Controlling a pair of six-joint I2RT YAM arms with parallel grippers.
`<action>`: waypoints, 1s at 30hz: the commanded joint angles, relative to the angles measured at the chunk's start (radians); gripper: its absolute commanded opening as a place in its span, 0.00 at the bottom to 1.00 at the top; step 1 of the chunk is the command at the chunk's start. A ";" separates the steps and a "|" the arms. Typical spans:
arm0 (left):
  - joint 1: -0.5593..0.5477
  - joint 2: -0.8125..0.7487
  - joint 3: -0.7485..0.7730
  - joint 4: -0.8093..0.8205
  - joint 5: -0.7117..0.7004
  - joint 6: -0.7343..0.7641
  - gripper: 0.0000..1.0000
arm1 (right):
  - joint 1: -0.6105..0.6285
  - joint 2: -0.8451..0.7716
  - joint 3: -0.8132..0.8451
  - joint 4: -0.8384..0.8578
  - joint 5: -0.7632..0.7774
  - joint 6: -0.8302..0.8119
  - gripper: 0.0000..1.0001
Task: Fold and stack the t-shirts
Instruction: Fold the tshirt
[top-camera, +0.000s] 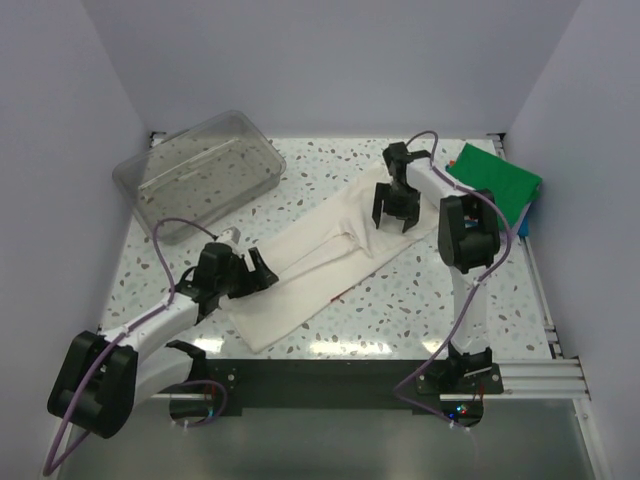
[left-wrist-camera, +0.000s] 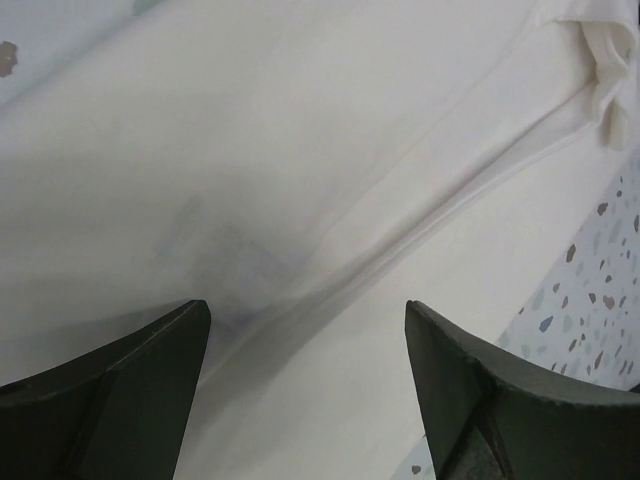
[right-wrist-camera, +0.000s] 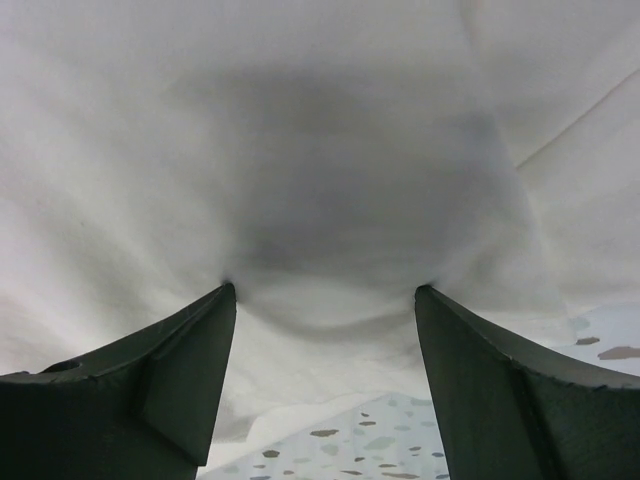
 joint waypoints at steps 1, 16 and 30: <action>-0.007 0.031 -0.052 -0.018 0.142 -0.018 0.84 | -0.003 0.151 0.118 0.086 0.018 0.012 0.75; -0.146 0.055 -0.112 0.083 0.223 -0.060 0.84 | -0.002 0.430 0.599 -0.005 -0.104 0.043 0.76; -0.382 0.256 0.005 0.156 0.208 -0.086 0.84 | 0.001 0.448 0.646 0.047 -0.161 0.067 0.80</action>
